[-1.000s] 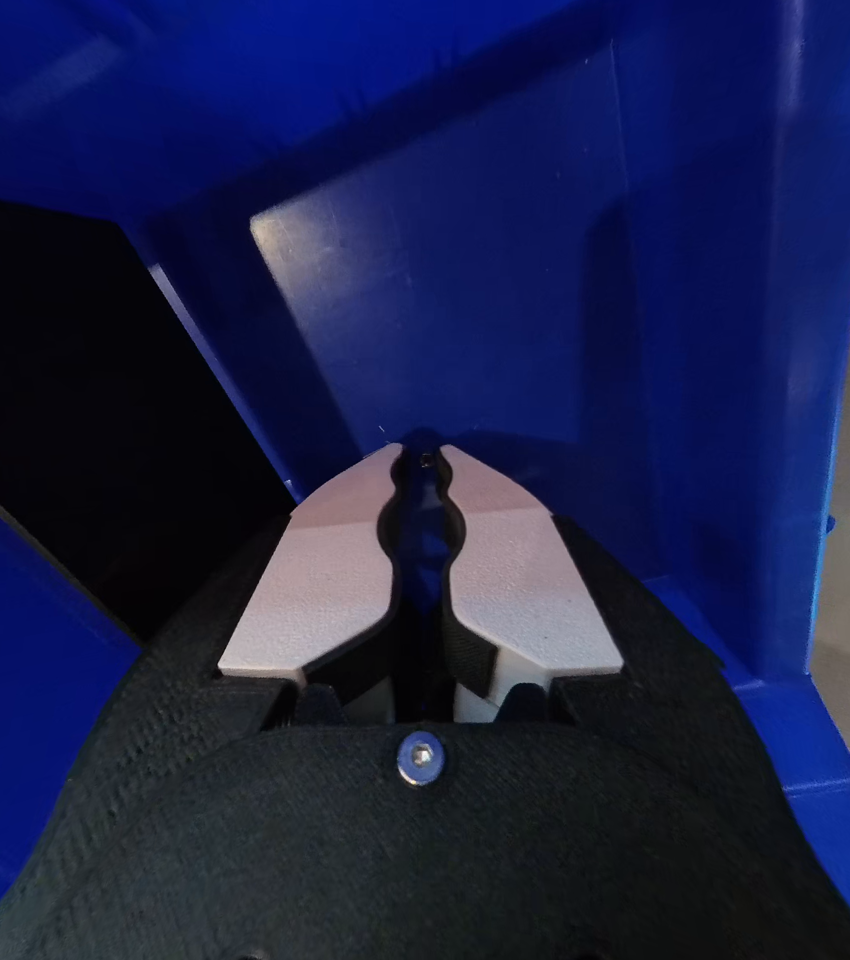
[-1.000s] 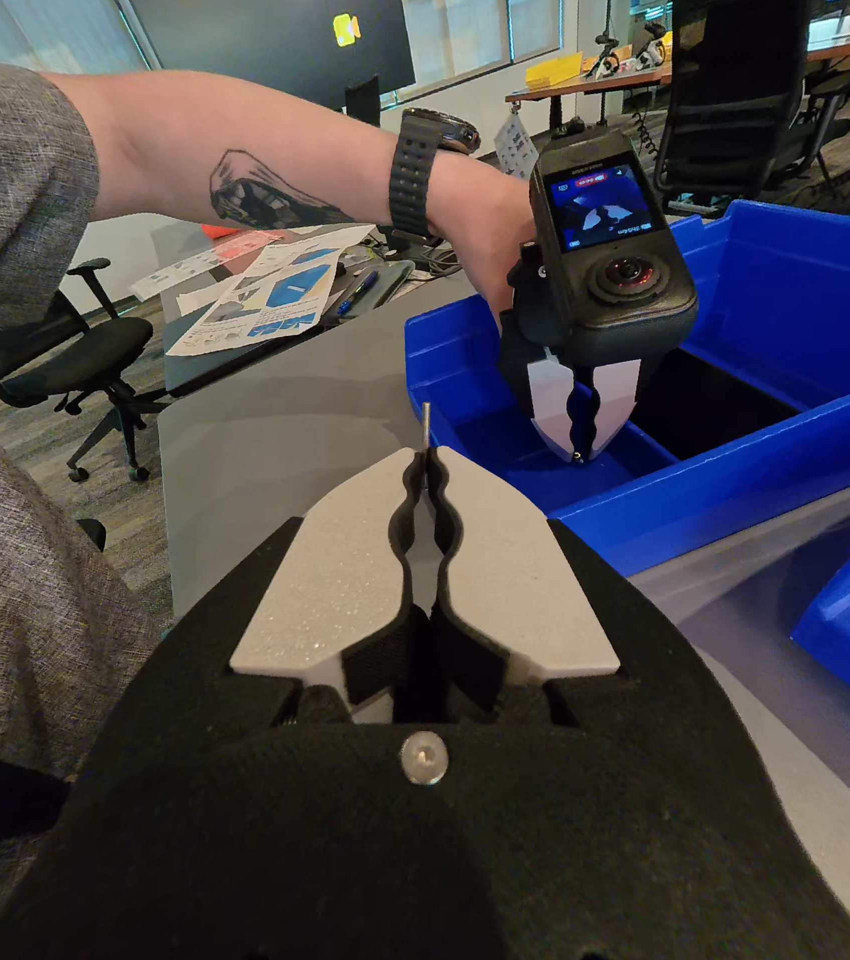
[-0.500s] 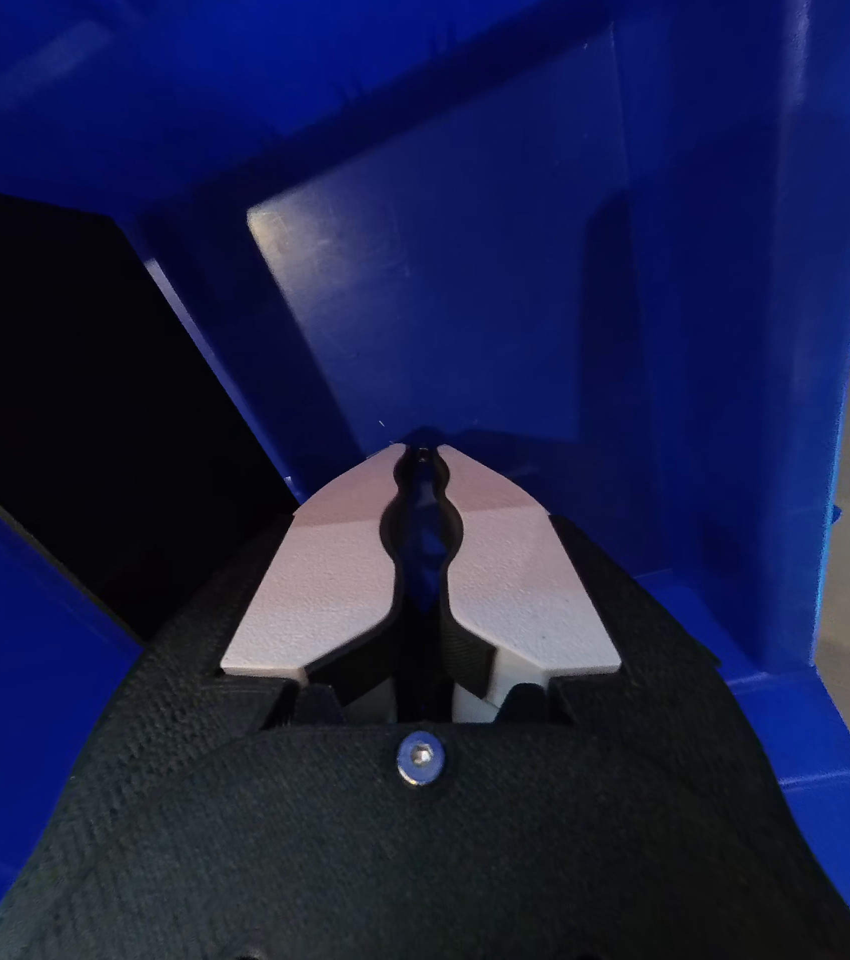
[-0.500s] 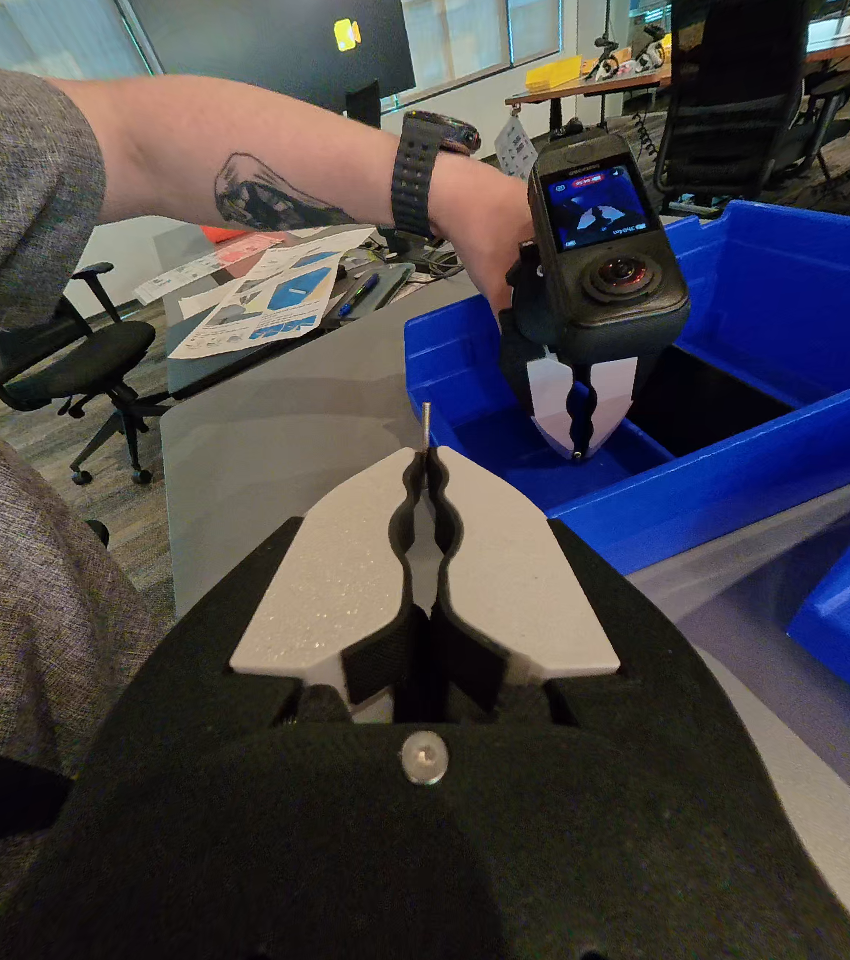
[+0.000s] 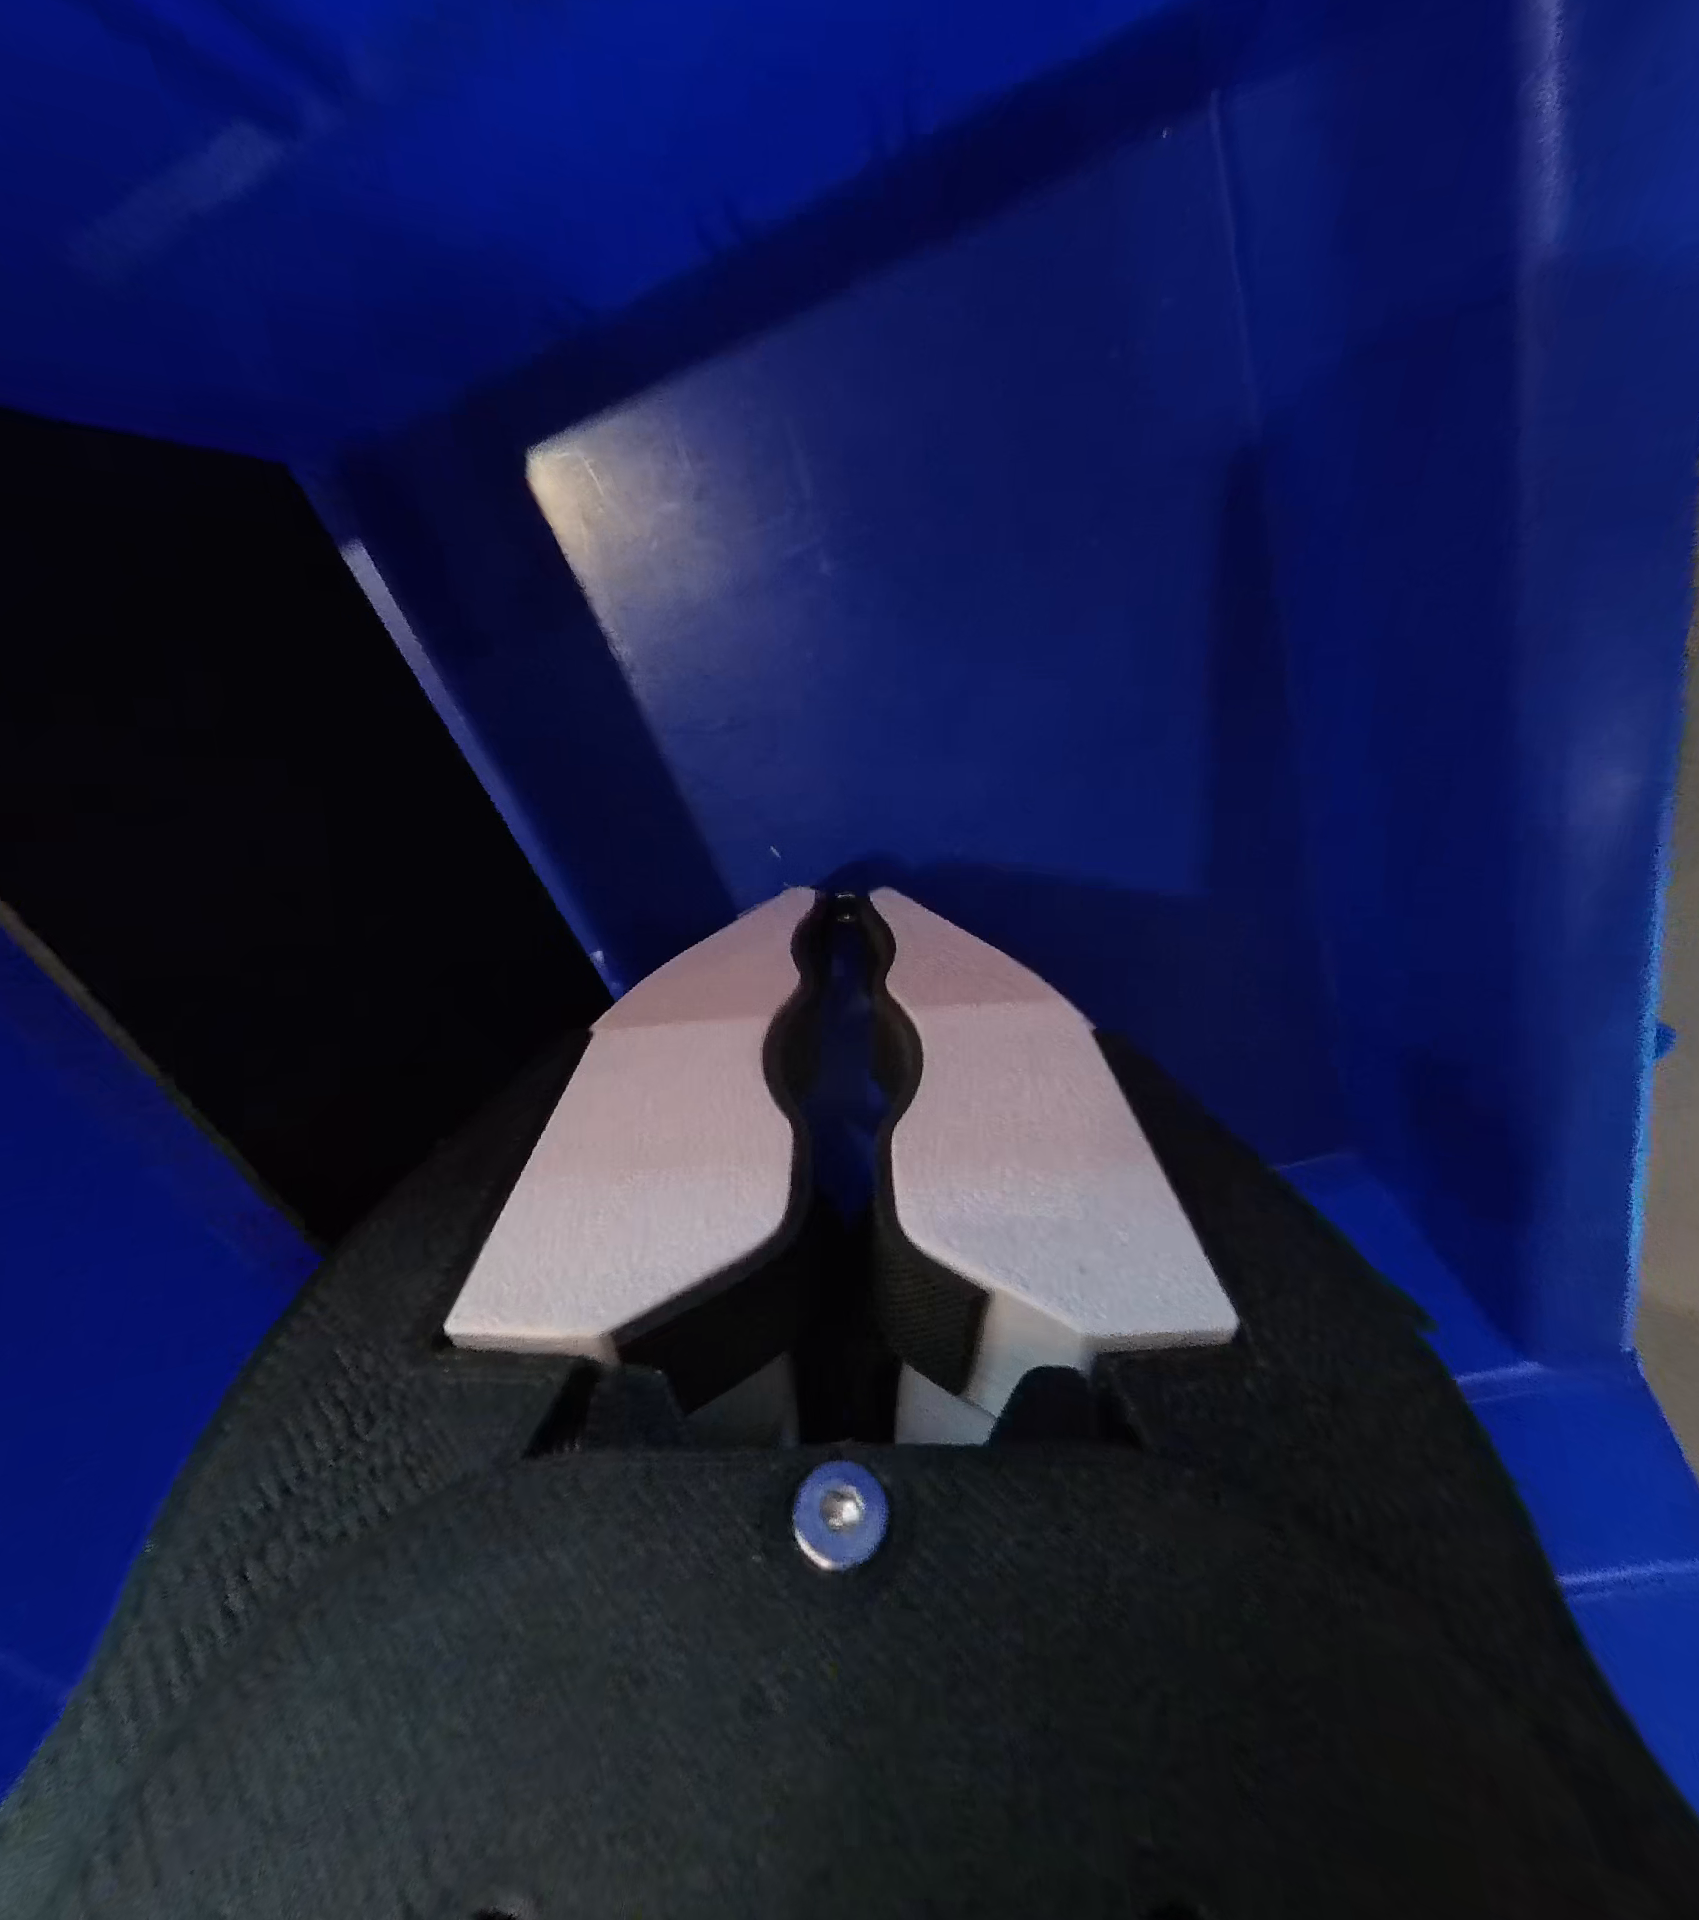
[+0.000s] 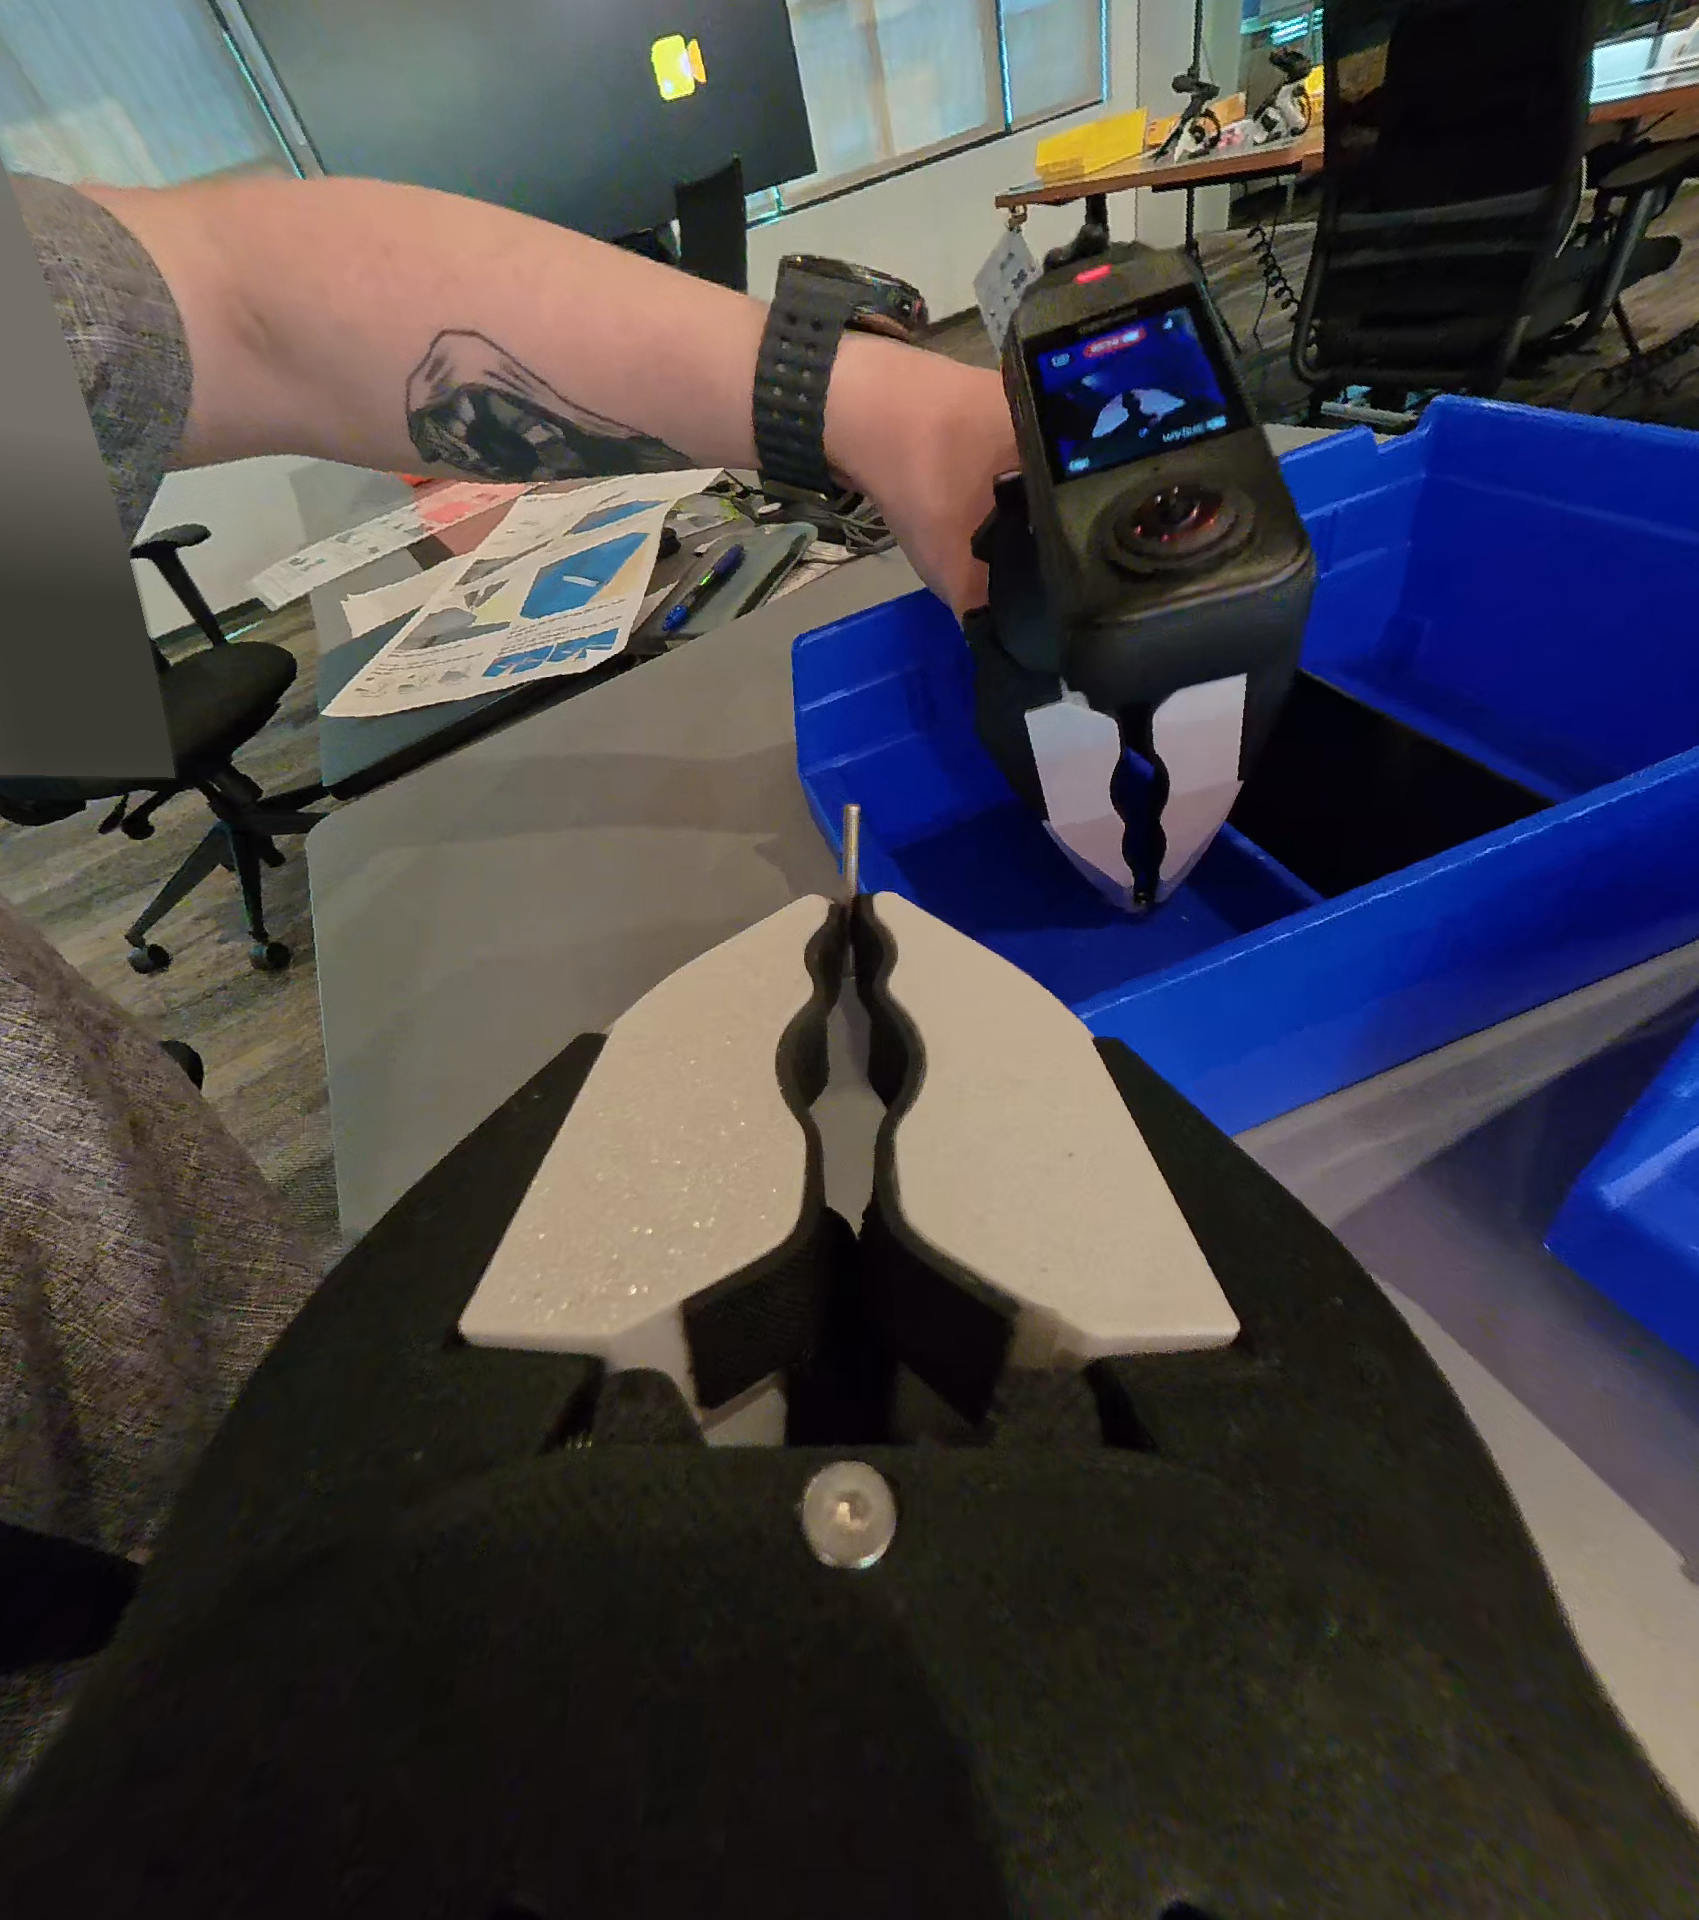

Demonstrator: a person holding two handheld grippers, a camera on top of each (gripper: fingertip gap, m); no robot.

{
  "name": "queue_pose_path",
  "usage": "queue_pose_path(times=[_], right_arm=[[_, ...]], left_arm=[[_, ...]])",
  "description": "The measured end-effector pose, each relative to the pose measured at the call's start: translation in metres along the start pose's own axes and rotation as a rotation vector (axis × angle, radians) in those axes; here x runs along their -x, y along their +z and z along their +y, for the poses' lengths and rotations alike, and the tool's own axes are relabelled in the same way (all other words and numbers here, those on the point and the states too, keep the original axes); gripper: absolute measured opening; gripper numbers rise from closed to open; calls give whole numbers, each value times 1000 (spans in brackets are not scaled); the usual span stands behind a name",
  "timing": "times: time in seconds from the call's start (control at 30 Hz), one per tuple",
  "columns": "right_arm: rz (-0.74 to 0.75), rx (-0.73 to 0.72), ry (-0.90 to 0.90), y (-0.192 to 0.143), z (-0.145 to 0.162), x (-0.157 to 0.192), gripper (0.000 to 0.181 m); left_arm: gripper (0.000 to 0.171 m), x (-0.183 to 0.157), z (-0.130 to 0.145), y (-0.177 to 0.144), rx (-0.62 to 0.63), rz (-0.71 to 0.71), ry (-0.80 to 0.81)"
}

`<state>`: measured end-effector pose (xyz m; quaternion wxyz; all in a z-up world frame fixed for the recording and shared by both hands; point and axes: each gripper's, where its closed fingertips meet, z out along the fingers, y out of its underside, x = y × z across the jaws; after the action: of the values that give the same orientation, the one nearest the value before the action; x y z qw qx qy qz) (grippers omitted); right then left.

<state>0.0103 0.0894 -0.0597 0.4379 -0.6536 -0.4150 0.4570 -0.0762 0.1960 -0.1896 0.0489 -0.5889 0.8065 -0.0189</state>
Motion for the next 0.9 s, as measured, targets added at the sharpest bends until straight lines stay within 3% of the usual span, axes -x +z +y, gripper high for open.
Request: queue_pose_path(times=[0.13, 0.27, 0.47, 0.67, 0.9], right_arm=[[6, 5, 1, 2, 2, -2, 2], [49, 23, -39, 4, 0, -8, 2], [237, 96, -276, 8, -14, -12, 2], [287, 126, -397, 16, -19, 13, 2], [325, 108, -490, 7, -32, 41, 2]], left_arm=[[5, 0, -9, -19, -52, -12, -40], [5, -9, -38, -62, -234, 11, -139], [4, -42, -75, -120, -422, 52, -214], [4, -76, -102, -160, -547, 102, -261], [4, -105, -121, -186, -595, 85, -256]])
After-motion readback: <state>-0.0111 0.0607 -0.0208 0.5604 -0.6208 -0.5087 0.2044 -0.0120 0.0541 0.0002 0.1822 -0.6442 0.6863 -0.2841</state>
